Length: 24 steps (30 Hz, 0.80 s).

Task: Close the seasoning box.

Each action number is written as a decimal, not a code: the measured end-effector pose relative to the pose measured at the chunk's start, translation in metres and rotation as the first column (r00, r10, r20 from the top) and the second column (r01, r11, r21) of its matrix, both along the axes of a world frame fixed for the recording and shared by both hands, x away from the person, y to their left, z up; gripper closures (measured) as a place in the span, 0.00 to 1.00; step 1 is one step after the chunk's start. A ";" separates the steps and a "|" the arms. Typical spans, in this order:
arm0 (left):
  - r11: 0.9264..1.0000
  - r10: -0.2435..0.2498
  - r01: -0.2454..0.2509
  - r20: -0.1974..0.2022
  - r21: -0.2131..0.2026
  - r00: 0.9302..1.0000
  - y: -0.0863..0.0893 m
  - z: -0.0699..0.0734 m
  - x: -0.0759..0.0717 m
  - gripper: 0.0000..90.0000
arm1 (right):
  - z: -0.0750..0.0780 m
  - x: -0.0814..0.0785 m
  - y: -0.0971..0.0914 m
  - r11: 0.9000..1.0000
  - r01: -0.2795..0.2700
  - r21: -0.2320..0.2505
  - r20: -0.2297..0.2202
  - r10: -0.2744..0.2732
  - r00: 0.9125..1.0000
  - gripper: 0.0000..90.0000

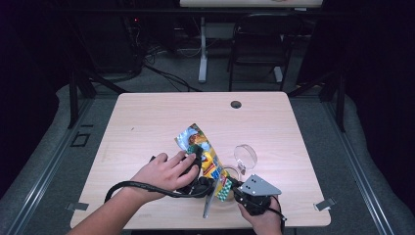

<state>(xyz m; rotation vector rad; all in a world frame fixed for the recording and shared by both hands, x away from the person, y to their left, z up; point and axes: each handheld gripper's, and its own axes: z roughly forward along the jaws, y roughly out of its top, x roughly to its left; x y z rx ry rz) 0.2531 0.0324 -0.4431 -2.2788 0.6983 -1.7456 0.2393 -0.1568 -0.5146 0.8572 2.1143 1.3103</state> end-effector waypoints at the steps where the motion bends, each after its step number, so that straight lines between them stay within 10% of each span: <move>1: 1.000 0.001 -0.001 -0.002 -0.008 1.000 0.000 0.000 0.000 0.92 | 0.000 0.000 0.000 1.000 0.001 0.001 0.001 -0.001 1.000 0.97; 24: 1.000 -0.012 0.011 0.008 0.006 1.000 -0.002 0.002 -0.003 0.96 | 0.000 0.000 0.000 1.000 -0.001 -0.001 0.001 0.001 1.000 0.97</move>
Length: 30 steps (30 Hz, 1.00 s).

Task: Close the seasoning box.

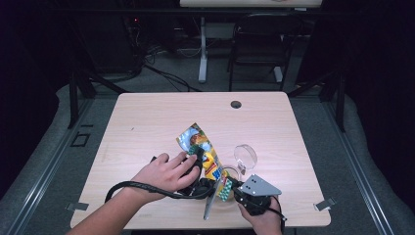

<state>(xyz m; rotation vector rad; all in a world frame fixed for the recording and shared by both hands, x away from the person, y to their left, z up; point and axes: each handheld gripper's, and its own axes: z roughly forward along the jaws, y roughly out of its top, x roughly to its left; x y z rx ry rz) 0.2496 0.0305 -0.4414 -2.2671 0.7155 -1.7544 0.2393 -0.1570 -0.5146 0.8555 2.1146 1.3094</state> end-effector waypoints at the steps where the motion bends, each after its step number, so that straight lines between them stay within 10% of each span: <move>1: 1.000 -0.001 0.001 0.000 -0.005 1.000 0.000 0.000 0.000 0.96 | 0.000 0.000 0.000 1.000 0.001 0.001 0.001 -0.001 1.000 0.97; 30: 1.000 -0.010 0.009 0.020 0.028 1.000 -0.005 0.005 -0.003 0.96 | 0.000 0.000 0.000 1.000 -0.005 0.008 0.001 0.005 1.000 0.97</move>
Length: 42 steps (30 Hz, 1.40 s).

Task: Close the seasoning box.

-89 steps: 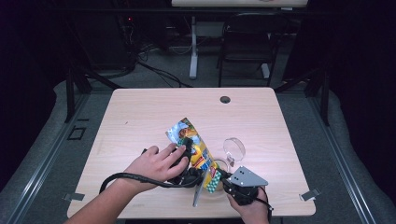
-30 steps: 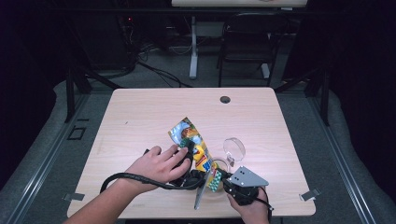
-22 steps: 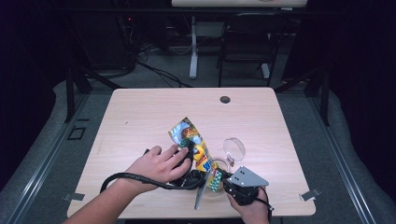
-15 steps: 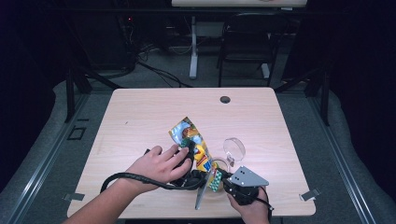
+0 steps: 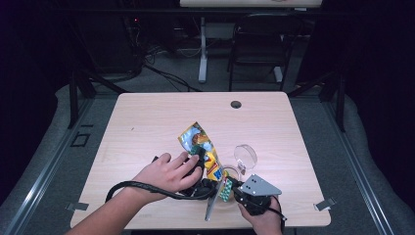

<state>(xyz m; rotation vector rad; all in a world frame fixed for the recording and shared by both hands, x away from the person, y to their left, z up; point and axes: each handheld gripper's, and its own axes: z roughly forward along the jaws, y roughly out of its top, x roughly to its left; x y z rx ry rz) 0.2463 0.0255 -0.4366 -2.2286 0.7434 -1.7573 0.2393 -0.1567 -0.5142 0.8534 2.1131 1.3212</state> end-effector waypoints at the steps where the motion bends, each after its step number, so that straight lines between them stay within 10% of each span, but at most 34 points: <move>1: 1.000 0.000 0.000 0.002 0.001 1.000 0.000 0.000 0.000 0.96 | 0.000 0.000 0.000 1.000 -0.001 -0.002 0.000 0.001 1.000 0.97; 42: 1.000 -0.009 0.009 -0.010 -0.013 1.000 -0.004 0.003 0.001 0.97 | 0.000 -0.001 0.000 1.000 -0.010 0.011 -0.012 0.011 1.000 0.98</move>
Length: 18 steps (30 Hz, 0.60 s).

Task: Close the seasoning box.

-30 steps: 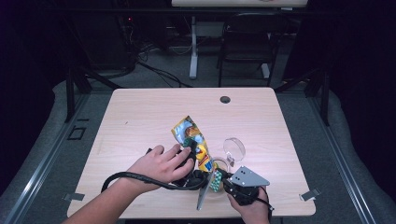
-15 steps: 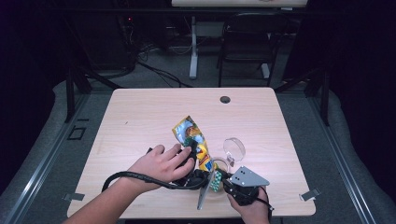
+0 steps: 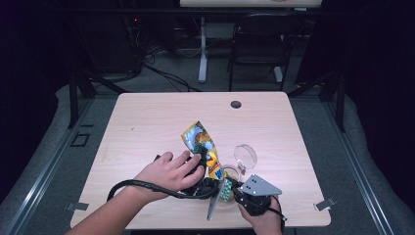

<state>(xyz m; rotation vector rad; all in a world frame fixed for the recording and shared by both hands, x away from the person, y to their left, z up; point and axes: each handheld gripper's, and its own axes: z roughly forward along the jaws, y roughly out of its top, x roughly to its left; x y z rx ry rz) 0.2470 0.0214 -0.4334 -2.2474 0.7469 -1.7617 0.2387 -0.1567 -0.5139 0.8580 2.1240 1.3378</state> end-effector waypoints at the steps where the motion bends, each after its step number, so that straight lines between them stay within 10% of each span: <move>1: 1.000 0.001 -0.001 -0.001 0.001 1.000 0.000 0.000 0.000 0.97 | 0.000 0.000 0.000 1.000 -0.002 -0.005 0.000 0.002 1.000 0.98; 18: 1.000 0.003 -0.003 -0.009 -0.001 1.000 -0.001 0.001 0.000 0.97 | 0.000 0.000 0.000 1.000 -0.006 -0.001 -0.001 0.006 1.000 0.98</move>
